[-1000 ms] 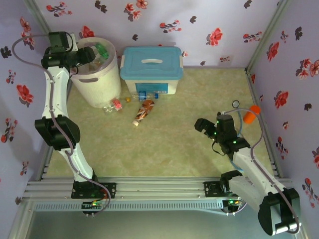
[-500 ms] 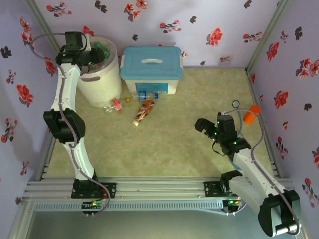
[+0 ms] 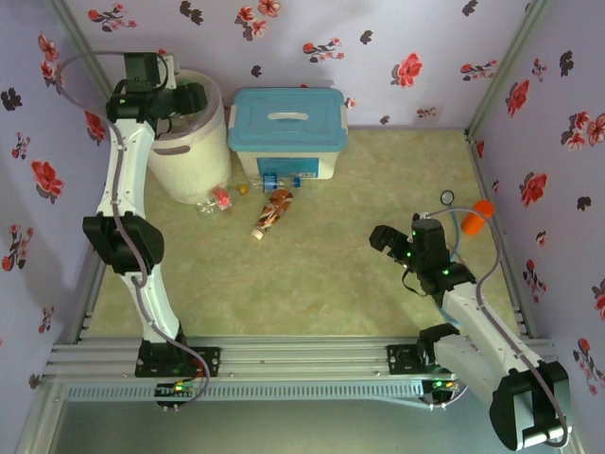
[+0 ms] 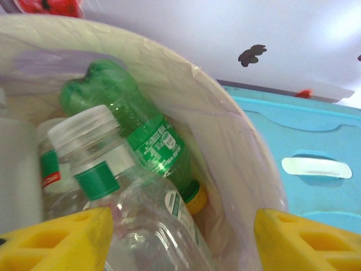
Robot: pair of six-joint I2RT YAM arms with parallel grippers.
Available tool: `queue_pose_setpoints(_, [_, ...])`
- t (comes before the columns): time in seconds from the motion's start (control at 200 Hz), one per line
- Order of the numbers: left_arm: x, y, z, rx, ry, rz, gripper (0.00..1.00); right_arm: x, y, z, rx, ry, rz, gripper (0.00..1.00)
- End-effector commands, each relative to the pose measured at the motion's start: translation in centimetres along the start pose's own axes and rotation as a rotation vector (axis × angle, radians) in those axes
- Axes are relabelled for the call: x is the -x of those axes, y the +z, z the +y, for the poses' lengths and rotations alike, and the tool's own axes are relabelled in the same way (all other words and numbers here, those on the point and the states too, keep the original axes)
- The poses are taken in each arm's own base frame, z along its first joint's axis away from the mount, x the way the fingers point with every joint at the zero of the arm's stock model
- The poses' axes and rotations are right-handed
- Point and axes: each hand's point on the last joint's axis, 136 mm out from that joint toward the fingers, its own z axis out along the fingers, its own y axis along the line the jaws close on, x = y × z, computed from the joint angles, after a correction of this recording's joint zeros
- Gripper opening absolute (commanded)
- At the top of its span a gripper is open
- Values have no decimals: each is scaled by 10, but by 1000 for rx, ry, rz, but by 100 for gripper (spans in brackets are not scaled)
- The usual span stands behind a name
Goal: Put the plastic bottles in the bin
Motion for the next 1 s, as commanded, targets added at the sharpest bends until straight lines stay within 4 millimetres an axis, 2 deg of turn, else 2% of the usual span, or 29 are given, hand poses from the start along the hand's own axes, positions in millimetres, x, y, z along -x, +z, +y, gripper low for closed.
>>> queue_pose_setpoints(0.0, [31, -74, -6, 58, 76, -118, 71, 0, -1, -4, -18, 8, -14, 99])
queue_pose_setpoints(0.055, [32, -93, -11, 61, 92, -145, 73, 1, -1, -4, -17, 4, -18, 99])
queue_pose_setpoints(0.145, [21, -122, -25, 71, 150, -165, 76, 2, 2, -3, -15, 4, -17, 99])
queue_pose_setpoints(0.235, [-3, -138, -45, 67, 203, -160, 79, 4, 3, 2, -4, 5, -10, 99])
queue_pose_setpoints(0.33, [-40, -141, -66, 46, 233, -145, 80, 6, 2, 5, 1, 4, -8, 99])
queue_pose_setpoints(0.34, [-38, -145, -69, 41, 233, -164, 80, 6, 2, 5, 2, 4, -9, 99])
queue_pose_setpoints(0.44, [-79, -132, -81, 6, 220, -142, 80, 10, -1, 5, -10, -3, -18, 99])
queue_pose_setpoints(0.495, [-101, -120, -81, 10, 228, -103, 80, 12, -2, 6, -15, -8, -23, 99])
queue_pose_setpoints(0.755, [-203, -67, -113, -56, 384, 128, 81, 12, 5, 6, -16, 5, -18, 98])
queue_pose_setpoints(0.83, [-223, -50, -117, -60, 405, 174, 82, 13, 6, 9, -4, 9, -9, 98])
queue_pose_setpoints(0.995, [-250, -9, -121, -68, 424, 226, 82, 16, 2, 14, 3, 2, -11, 98])
